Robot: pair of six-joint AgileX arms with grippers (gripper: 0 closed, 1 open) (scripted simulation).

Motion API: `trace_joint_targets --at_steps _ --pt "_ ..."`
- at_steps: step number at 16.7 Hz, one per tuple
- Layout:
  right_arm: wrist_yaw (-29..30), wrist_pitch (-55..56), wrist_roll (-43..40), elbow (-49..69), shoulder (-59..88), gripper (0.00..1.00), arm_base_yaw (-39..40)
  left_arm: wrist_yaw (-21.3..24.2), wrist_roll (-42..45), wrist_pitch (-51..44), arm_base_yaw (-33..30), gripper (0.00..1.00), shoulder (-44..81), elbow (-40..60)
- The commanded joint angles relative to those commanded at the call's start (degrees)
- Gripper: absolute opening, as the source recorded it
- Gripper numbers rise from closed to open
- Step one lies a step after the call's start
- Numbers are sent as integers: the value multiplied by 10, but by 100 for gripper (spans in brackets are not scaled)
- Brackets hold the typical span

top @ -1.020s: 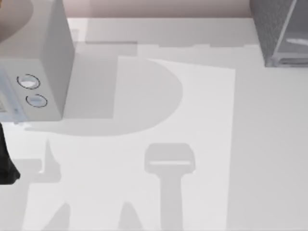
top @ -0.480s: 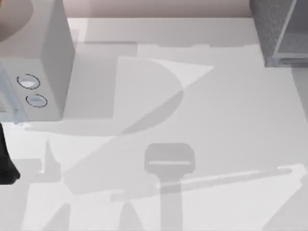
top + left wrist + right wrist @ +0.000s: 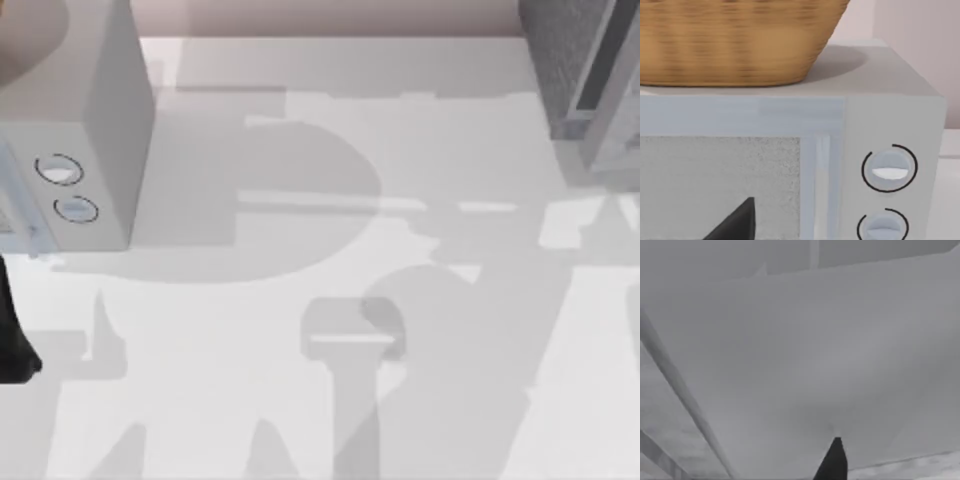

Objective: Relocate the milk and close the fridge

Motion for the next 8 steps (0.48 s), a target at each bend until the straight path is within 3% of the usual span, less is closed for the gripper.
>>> trace_joint_targets --at_steps 3,8 --pt "28 14 24 -14 -8 100 39 0 0 0 0 100 0 0" --pt "32 13 22 -15 -4 100 33 0 0 0 0 100 0 0"
